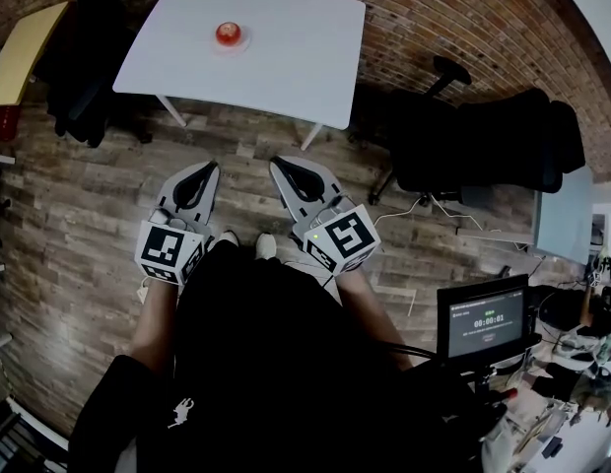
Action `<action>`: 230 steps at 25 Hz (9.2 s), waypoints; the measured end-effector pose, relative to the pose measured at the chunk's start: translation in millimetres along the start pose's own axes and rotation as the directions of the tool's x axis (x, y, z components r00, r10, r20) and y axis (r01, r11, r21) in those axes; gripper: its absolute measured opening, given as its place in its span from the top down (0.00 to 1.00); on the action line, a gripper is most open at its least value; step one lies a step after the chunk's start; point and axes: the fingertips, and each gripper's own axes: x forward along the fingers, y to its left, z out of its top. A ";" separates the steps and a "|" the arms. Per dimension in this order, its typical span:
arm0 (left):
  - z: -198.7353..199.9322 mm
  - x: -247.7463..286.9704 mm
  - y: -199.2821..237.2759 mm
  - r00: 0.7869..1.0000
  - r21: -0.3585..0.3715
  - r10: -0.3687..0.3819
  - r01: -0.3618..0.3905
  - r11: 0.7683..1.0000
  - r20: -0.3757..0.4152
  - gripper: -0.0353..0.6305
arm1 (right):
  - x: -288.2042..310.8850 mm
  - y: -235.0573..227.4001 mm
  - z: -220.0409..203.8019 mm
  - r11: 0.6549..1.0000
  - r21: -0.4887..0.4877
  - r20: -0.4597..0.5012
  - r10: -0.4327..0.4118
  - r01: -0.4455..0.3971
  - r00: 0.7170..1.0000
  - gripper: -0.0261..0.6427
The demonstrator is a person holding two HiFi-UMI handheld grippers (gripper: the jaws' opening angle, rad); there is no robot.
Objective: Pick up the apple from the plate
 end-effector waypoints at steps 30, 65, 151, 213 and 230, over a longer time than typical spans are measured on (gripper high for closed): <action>0.2 26.0 32.2 1.000 -0.008 -0.005 0.005 1.000 -0.001 0.94 | 31.3 -19.3 -2.5 1.000 -0.001 -0.015 -0.014 0.014 1.000 0.96; 30.7 145.3 263.6 0.984 -0.007 -0.173 0.174 0.985 0.046 0.94 | 247.0 -101.0 36.0 0.978 -0.039 -0.050 -0.207 0.205 0.977 0.96; -133.8 376.3 327.6 0.956 -0.019 -0.055 0.052 0.998 -0.288 0.60 | 364.9 -294.5 -59.6 0.995 0.100 -0.267 0.030 -0.003 0.963 0.96; -148.6 417.5 329.0 0.931 0.075 -0.121 0.156 0.985 -0.346 0.32 | 363.1 -311.2 -56.4 0.993 0.099 -0.255 -0.033 0.060 0.966 0.96; -104.2 411.7 326.6 0.952 0.105 -0.102 0.138 0.985 -0.288 0.33 | 357.6 -315.7 -33.7 0.995 0.076 -0.171 -0.051 0.065 0.984 0.96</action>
